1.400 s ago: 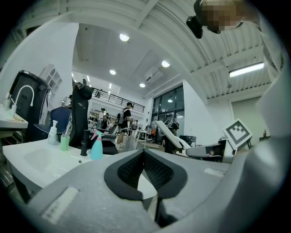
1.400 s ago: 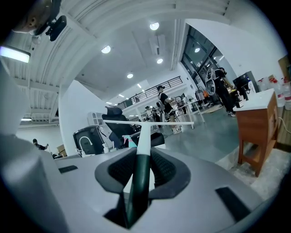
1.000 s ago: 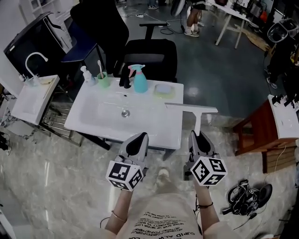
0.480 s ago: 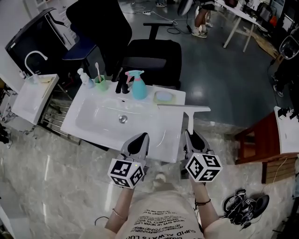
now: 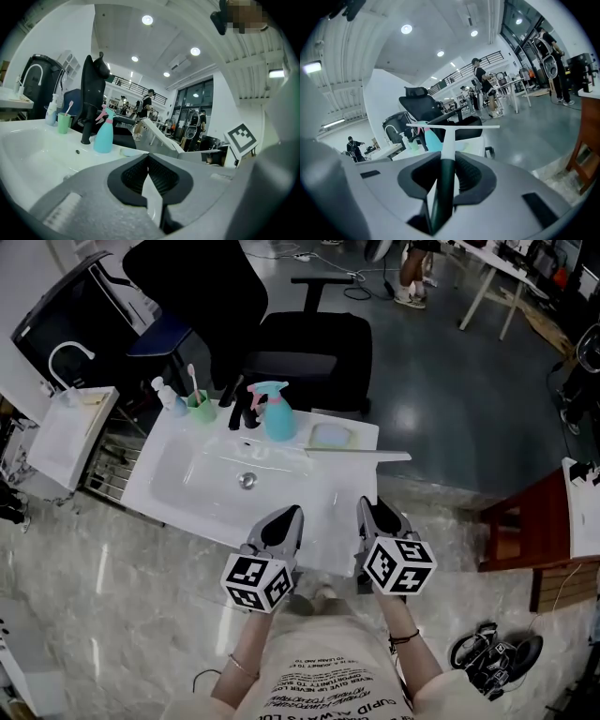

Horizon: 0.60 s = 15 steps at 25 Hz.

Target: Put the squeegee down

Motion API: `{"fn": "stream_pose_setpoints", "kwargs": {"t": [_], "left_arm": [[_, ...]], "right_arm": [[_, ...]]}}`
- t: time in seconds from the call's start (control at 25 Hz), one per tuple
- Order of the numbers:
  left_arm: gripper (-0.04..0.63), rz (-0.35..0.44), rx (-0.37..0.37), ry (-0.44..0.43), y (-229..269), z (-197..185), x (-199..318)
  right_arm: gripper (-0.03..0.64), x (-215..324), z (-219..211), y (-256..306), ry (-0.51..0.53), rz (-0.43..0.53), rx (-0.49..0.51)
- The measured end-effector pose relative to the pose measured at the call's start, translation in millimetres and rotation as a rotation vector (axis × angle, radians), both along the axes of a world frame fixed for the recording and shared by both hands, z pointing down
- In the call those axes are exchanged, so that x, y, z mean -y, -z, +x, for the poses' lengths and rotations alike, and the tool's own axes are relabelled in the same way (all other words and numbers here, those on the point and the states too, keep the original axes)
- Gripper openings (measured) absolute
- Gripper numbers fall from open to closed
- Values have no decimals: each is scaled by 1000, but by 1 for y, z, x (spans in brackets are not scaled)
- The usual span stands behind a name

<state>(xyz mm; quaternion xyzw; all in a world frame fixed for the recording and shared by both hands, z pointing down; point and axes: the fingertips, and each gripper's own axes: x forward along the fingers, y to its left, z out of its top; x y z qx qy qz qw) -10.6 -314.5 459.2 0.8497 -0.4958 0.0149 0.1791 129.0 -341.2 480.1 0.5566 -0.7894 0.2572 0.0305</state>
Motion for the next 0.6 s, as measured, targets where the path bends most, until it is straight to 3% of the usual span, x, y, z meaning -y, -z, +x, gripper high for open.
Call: {"fn": "stream_pose_setpoints", "kwargs": {"t": [0.6], "left_arm": [[23,-135,-19,-82,-42,8,30]], "right_arm": [[92,25,-17,-58,-43,-180,-75]]}}
